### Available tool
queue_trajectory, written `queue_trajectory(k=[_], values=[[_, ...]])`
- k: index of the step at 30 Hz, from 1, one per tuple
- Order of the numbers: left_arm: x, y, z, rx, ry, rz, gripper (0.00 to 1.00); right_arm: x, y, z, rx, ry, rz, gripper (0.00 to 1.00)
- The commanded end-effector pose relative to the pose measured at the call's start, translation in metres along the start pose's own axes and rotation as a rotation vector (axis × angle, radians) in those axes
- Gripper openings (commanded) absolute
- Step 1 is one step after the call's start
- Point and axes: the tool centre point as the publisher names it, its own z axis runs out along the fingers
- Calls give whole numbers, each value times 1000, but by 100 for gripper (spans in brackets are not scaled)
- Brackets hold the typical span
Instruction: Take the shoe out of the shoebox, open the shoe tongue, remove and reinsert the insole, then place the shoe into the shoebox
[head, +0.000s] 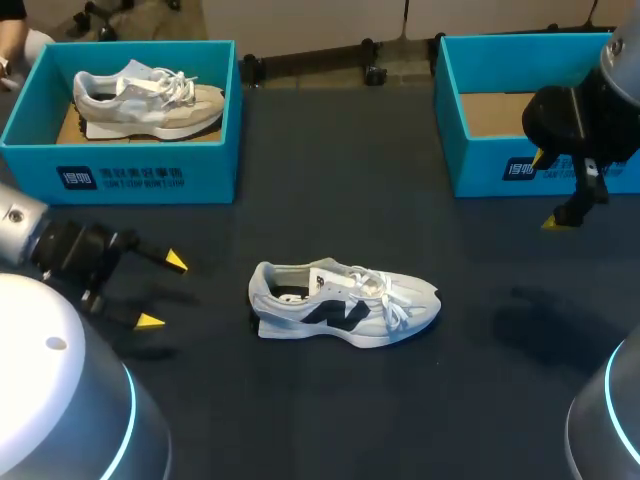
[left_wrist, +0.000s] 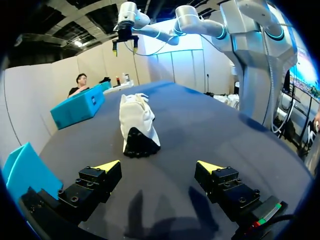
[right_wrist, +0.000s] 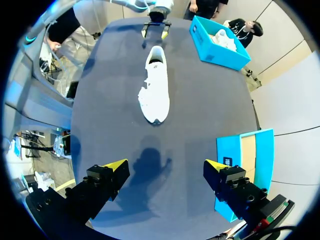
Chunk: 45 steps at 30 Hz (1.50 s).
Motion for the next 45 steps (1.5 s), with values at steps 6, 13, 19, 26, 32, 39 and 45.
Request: queue_trajectory(k=[6,13,19,26,32,39,45], values=[[-3,4,7,29,-80,-74,100,-1,1,1,4,2,1,100],[-12,15,8,73,-166,-152,100,-1,1,1,4,2,1,100],[-17,28,14,78,-181,-174,100,-1,1,1,4,2,1,100],[-17,37,20,78,-181,-229,100,-1,1,1,4,2,1,100],[-14,38,22,81,-181,-233,100,-1,1,1,4,2,1,100],[-14,38,22,81,-181,-233,100,-1,1,1,4,2,1,100],[-14,38,22,81,-181,-233,100,-1,1,1,4,2,1,100]])
